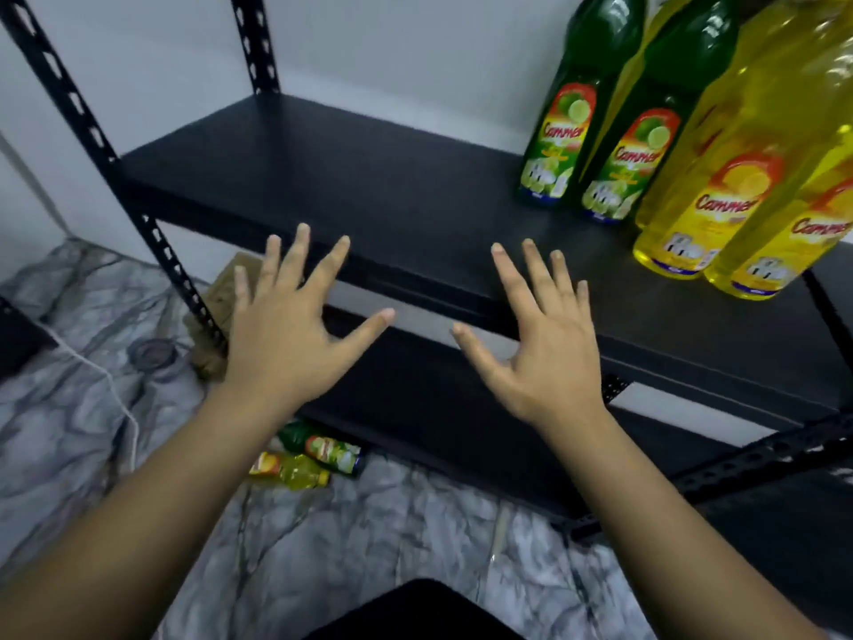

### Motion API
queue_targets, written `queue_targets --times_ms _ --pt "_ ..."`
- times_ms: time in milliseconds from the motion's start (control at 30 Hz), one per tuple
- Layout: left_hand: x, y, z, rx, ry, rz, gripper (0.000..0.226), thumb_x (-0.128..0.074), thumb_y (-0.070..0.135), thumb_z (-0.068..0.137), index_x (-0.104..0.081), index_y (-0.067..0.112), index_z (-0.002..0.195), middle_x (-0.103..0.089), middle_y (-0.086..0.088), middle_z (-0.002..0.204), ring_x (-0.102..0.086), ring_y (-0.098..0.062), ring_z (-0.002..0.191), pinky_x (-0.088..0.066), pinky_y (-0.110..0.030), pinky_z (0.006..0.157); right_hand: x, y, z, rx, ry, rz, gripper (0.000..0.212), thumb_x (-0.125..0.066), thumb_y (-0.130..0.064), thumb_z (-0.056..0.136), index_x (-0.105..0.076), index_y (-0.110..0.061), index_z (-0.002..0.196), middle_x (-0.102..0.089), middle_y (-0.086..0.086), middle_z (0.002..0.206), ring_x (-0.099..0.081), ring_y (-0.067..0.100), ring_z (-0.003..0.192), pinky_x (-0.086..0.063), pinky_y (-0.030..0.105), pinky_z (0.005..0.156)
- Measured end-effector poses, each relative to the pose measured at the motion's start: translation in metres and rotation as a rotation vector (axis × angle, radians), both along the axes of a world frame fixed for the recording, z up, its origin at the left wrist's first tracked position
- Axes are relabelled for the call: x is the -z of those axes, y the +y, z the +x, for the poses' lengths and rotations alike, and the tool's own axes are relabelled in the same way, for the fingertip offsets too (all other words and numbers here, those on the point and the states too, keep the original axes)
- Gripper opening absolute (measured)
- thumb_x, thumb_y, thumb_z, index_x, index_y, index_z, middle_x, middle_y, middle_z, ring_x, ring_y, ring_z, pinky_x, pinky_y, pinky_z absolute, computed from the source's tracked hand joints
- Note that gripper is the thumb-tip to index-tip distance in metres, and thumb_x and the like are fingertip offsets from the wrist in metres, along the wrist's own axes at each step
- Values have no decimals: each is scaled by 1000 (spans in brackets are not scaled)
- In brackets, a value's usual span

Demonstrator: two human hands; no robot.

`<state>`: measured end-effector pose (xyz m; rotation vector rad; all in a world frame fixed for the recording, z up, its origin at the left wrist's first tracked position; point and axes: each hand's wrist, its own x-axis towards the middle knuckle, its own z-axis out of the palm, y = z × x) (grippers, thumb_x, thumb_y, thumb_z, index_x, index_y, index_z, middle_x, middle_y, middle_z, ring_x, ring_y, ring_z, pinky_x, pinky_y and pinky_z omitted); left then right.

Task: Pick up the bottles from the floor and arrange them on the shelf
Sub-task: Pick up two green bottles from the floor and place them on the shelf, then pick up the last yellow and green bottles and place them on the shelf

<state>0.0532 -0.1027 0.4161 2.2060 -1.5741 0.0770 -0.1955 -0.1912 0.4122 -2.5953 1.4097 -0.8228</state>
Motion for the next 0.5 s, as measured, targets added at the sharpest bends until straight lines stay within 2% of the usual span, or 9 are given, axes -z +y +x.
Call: queue_targets --times_ms 100,300,400,500 --pt "32 49 9 -63 38 43 97 -31 95 81 -17 45 163 -8 3 174 -5 -26 161 -5 -59 127 24 32 11 -137 5 42 86 -47 -79 96 -16 -41 168 -7 -7 178 2 22 165 1 51 131" --pt "113 117 26 -143 75 217 96 -30 93 82 -25 41 162 -19 -5 172 -20 -36 157 -14 -63 124 108 67 48 -304 149 274 90 -43 -83 94 -12 -43 168 -5 -9 178 5 21 165 -2 53 132" --pt "161 141 38 -180 139 333 98 -27 94 81 -23 40 163 -15 -3 173 -16 -34 159 -12 -64 124 155 75 71 -340 208 361 92 -41 -84 92 -13 -42 168 -6 -9 178 2 22 165 -1 52 130" --pt "212 159 52 -226 193 407 100 -26 94 80 -24 39 163 -14 -3 173 -14 -32 159 -10 -63 125 209 81 95 -376 266 442 92 -39 -85 92 -12 -41 168 -6 -9 178 2 22 165 -5 57 131"
